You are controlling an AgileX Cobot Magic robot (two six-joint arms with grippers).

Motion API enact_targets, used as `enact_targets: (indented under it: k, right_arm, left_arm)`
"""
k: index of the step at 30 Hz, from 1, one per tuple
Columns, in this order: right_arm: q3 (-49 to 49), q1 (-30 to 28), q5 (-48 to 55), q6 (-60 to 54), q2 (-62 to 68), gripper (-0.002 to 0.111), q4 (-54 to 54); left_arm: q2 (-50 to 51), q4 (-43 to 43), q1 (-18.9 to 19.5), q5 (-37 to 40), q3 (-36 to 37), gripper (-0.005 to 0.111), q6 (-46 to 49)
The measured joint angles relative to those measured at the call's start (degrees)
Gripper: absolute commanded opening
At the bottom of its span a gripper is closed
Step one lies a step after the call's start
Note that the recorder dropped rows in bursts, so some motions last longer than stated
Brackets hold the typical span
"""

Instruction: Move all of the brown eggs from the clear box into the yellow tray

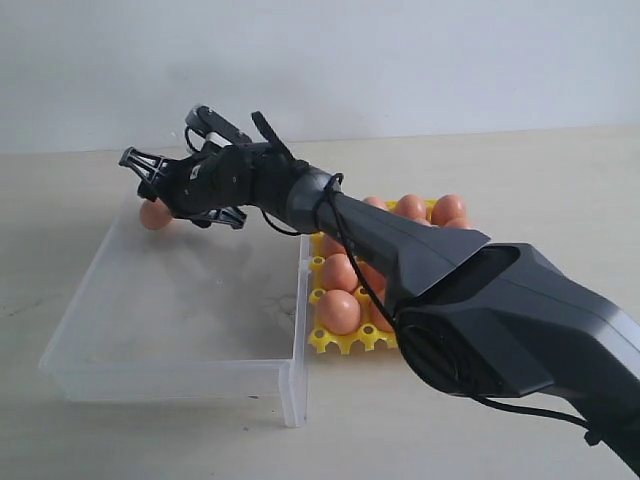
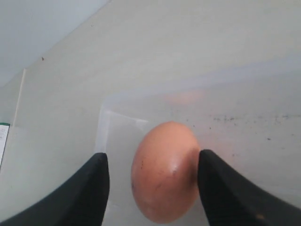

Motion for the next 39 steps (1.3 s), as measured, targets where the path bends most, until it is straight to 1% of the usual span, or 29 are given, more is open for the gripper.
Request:
enact_targets:
  k: [8, 15, 18, 20, 21, 23, 26, 31, 34, 35, 36, 39]
  right_arm:
    - [0.0, 0.0, -1.0, 0.1, 1.0, 0.054, 0.0]
    - [0.0, 0.0, -2.4, -0.1, 1.4, 0.054, 2.1]
    - [0.0, 0.1, -2.5, -1.9, 1.7, 0.053, 3.3]
    - [0.0, 0.3, -2.5, -2.8, 1.8, 0.048, 3.5]
    - [0.0, 0.4, -2.5, -3.0, 1.8, 0.042, 3.6]
    - [0.0, 0.4, -2.5, -3.2, 1.8, 0.028, 3.7]
    - [0.0, 0.5, -2.5, -3.5, 1.8, 0.001, 3.8]
    - [0.0, 0.5, -2.4, -3.7, 1.8, 0.0, 5.0]
    - [0.0, 0.5, 0.6, -5.7, 0.6, 0.0, 4.3]
    - [0.0, 0.5, 2.2, -6.4, 0.2, 0.0, 3.4]
    - [0.0, 0.5, 7.2, -7.9, -1.1, 0.0, 0.5]
    - [-0.1, 0.2, 16.3, -10.7, -2.5, 0.0, -3.2]
  left_arm:
    - [0.0, 0.0, 0.0, 0.0, 0.0, 0.0, 0.0]
    - [0.0, 0.0, 0.0, 0.0, 0.0, 0.0, 0.0]
    - [0.0, 0.0, 0.0, 0.0, 0.0, 0.0, 0.0]
    - [0.0, 0.0, 0.0, 0.0, 0.0, 0.0, 0.0]
    - [0.0, 0.0, 0.0, 0.0, 0.0, 0.0, 0.0]
    - [0.0, 0.0, 0.0, 0.0, 0.0, 0.0, 0.0]
    - [0.0, 0.0, 0.0, 0.0, 0.0, 0.0, 0.0]
    - [0.0, 0.0, 0.0, 0.0, 0.0, 0.0, 0.0]
    - [0.0, 0.0, 0.0, 0.0, 0.0, 0.0, 0.0]
    - [0.0, 0.0, 0.0, 0.0, 0.0, 0.0, 0.0]
    - [0.0, 0.0, 0.0, 0.0, 0.0, 0.0, 0.0]
    - [0.0, 0.0, 0.0, 0.0, 0.0, 0.0, 0.0]
